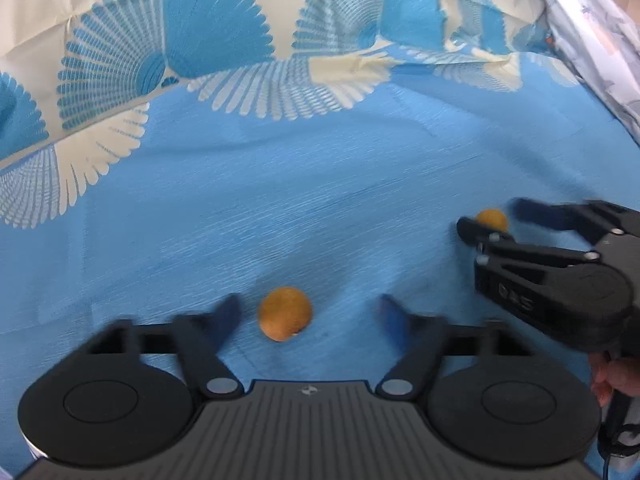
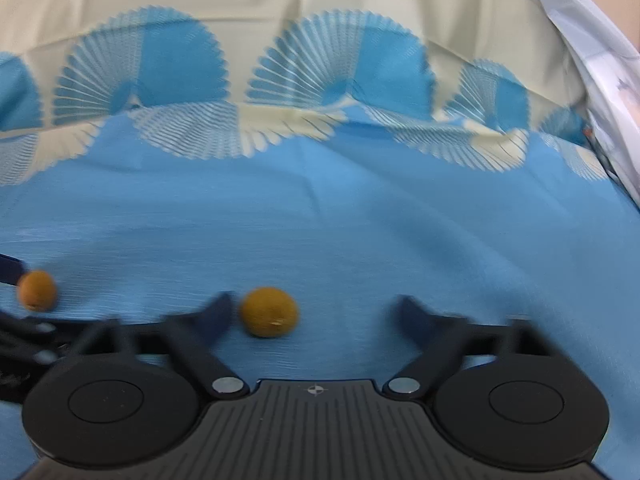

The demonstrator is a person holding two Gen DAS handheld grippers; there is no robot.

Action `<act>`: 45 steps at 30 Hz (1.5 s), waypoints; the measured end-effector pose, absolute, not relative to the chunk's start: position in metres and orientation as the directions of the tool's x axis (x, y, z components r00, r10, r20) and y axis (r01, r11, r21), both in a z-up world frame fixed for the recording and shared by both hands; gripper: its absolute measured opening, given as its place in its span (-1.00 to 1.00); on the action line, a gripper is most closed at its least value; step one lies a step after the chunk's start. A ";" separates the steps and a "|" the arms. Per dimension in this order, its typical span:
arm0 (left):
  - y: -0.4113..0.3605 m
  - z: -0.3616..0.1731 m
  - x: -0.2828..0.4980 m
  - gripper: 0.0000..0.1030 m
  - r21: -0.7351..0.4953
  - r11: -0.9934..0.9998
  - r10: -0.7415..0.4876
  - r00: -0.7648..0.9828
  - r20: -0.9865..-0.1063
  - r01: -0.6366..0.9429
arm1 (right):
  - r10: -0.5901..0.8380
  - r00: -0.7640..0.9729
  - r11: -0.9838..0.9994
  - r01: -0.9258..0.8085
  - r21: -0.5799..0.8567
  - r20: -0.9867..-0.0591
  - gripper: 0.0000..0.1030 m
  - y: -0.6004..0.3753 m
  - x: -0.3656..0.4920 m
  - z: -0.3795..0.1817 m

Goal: Organize fruits
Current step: 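Grasp a yellow fruit with the left tool while the right tool grasps the other, then carry both yellow fruits over the plate with both tools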

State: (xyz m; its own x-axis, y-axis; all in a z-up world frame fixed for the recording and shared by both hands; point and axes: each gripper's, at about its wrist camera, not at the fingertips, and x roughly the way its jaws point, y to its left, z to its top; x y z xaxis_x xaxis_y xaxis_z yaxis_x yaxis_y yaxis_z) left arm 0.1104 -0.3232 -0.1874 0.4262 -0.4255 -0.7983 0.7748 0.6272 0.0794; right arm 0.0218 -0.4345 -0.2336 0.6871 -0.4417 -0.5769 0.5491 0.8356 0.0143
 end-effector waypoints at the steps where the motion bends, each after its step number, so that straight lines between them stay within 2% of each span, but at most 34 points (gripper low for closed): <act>1: -0.324 -0.184 0.108 -0.15 0.089 0.622 -0.424 0.431 -0.797 0.778 | -0.442 0.690 0.844 0.536 -0.006 -0.574 -0.40 -0.430 0.022 -0.232; 4: -0.321 -0.178 0.104 -0.47 0.069 0.617 -0.432 0.411 -0.803 0.784 | -0.439 0.687 0.849 0.528 -0.017 -0.579 -0.42 -0.422 0.021 -0.230; 11: -0.284 -0.138 0.083 -0.47 0.062 0.633 -0.457 0.436 -0.775 0.772 | -0.452 0.702 0.830 0.557 0.029 -0.550 -0.42 -0.410 -0.015 -0.204; 16: -0.229 -0.091 0.055 -0.47 0.042 0.677 -0.452 0.460 -0.765 0.735 | -0.430 0.731 0.852 0.522 0.028 -0.530 -0.42 -0.374 -0.048 -0.172; 21: -0.153 -0.046 0.014 -0.47 0.041 0.720 -0.432 0.494 -0.754 0.693 | -0.309 0.805 0.923 0.382 0.044 -0.506 -0.42 -0.308 -0.083 -0.135; 27: -0.063 -0.016 -0.016 -0.47 0.050 0.787 -0.381 0.547 -0.746 0.615 | -0.111 0.861 0.978 0.185 0.101 -0.496 -0.42 -0.221 -0.101 -0.101; 35: 0.009 -0.006 -0.016 -0.47 0.015 0.861 -0.345 0.604 -0.718 0.509 | 0.031 0.863 0.996 0.017 0.089 -0.504 -0.42 -0.140 -0.103 -0.073; 45: 0.022 -0.035 0.020 -0.47 0.011 0.889 -0.302 0.604 -0.737 0.458 | 0.055 0.828 0.998 -0.028 0.056 -0.559 -0.42 -0.106 -0.065 -0.079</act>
State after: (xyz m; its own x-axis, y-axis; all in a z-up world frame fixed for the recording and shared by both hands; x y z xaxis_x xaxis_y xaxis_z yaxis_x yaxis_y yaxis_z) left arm 0.0201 0.0221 -0.0349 0.6043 -0.3021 -0.7372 0.4577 0.8890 0.0109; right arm -0.0645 -0.1059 -0.0787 0.8276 0.0545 -0.5586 -0.0277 0.9980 0.0564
